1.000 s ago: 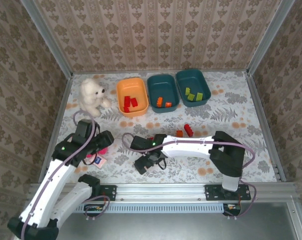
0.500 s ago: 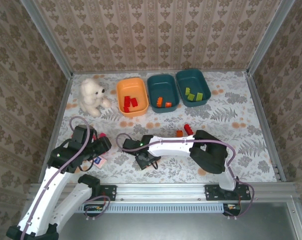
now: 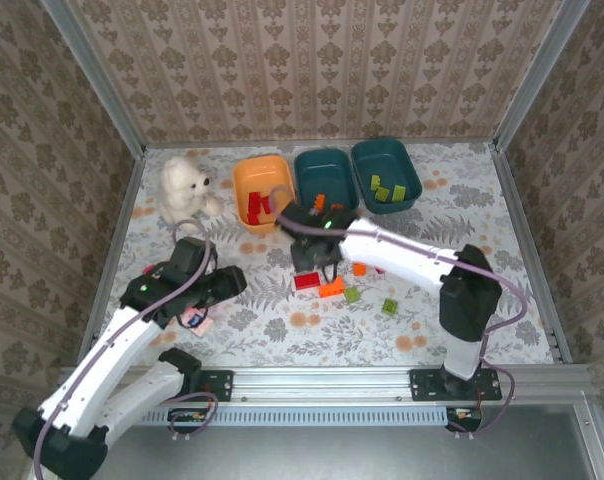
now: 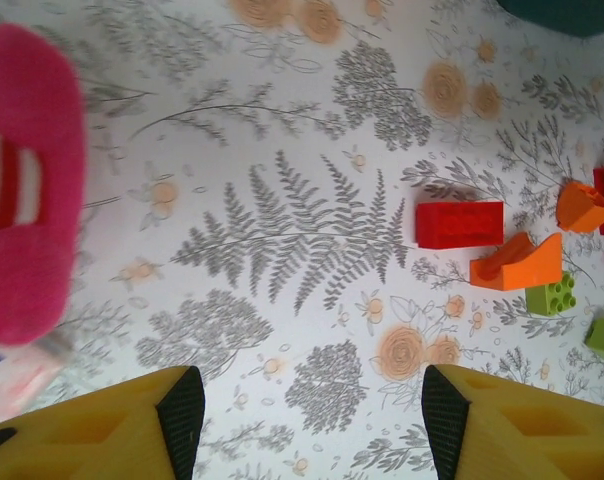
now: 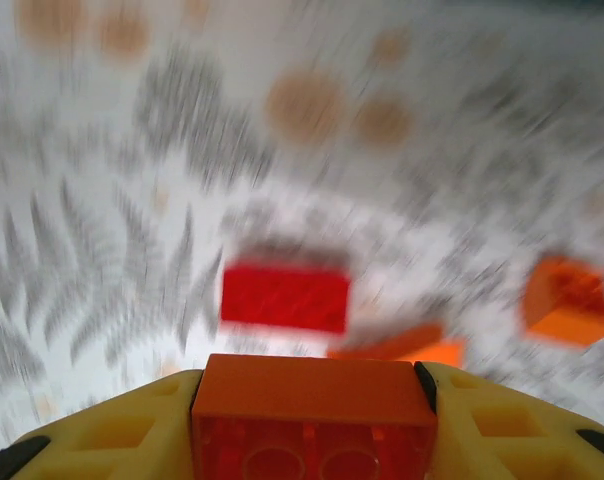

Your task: Sort the legos into containers by color

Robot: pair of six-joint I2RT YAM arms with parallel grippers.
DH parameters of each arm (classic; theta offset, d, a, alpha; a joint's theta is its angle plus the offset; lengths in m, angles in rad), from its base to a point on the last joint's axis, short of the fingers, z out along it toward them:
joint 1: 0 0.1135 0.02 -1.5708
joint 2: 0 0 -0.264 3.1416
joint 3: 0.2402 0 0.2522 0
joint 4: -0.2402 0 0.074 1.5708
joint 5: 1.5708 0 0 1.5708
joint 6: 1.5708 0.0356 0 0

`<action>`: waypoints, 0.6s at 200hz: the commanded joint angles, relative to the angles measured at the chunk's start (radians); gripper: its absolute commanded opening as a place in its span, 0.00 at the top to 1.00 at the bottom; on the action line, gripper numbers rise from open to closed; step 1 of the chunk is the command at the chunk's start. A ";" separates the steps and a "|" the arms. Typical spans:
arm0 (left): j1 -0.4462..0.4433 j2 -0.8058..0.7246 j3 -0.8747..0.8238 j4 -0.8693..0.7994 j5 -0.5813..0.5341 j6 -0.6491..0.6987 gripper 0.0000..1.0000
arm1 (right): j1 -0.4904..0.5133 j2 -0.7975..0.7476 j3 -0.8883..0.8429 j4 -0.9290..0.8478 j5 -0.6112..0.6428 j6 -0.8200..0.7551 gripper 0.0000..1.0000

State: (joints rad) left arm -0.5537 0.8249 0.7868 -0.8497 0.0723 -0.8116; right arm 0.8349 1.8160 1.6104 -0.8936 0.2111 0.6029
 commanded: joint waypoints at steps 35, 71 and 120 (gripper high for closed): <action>-0.078 0.244 0.092 0.229 0.017 0.041 0.38 | -0.281 0.231 0.335 -0.016 -0.022 -0.075 0.59; -0.088 0.342 0.161 0.256 0.018 0.066 0.37 | -0.372 0.452 0.587 0.005 -0.072 -0.055 0.60; -0.091 0.386 0.186 0.265 0.021 0.085 0.37 | -0.400 0.667 0.813 -0.055 -0.048 -0.009 0.59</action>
State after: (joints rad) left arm -0.6357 1.2003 0.9436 -0.5926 0.0834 -0.7624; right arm 0.4355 2.4359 2.3547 -0.8867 0.1703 0.5564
